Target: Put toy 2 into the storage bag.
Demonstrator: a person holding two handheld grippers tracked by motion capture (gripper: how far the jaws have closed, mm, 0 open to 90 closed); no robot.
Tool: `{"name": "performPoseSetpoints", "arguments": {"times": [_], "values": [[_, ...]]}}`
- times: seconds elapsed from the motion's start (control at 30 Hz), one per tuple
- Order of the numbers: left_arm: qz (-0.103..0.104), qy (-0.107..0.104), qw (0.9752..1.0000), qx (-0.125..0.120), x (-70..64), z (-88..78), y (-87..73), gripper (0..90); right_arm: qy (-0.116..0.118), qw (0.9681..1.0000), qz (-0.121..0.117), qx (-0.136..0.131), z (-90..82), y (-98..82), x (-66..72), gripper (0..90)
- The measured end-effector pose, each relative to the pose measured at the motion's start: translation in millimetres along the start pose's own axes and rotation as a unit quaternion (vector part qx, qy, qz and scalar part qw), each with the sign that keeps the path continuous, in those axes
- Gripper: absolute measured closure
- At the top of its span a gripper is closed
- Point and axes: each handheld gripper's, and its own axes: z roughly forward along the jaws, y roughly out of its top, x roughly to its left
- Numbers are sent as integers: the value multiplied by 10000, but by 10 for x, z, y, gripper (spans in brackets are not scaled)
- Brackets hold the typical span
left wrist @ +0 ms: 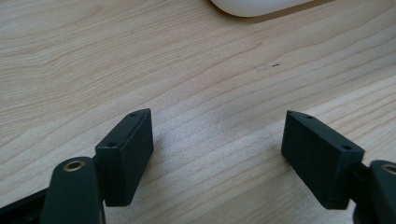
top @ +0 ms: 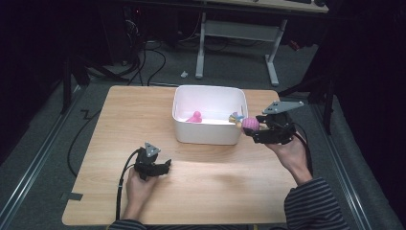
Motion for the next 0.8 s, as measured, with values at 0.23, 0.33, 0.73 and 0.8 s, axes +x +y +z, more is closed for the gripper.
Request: {"name": "performPoseSetpoints", "arguments": {"times": [0.23, 0.33, 0.73, 0.8], "values": [[2, 0, 10000, 0, 0, 0, 0, 254, 40, 10000, -32, 18, 97, 147, -20, 359], [1, 1, 10000, -1, 0, 0, 0, 253, 25, 10000, -56, 32, 135, 205, -30, 358], [4, -5, 10000, 1, 0, 1, 0, 253, -15, 9999, -81, 89, 301, 460, -77, 358], [7, -6, 10000, 2, 0, 1, 0, 252, -17, 9999, -129, 112, 338, 495, -79, 358]]}}
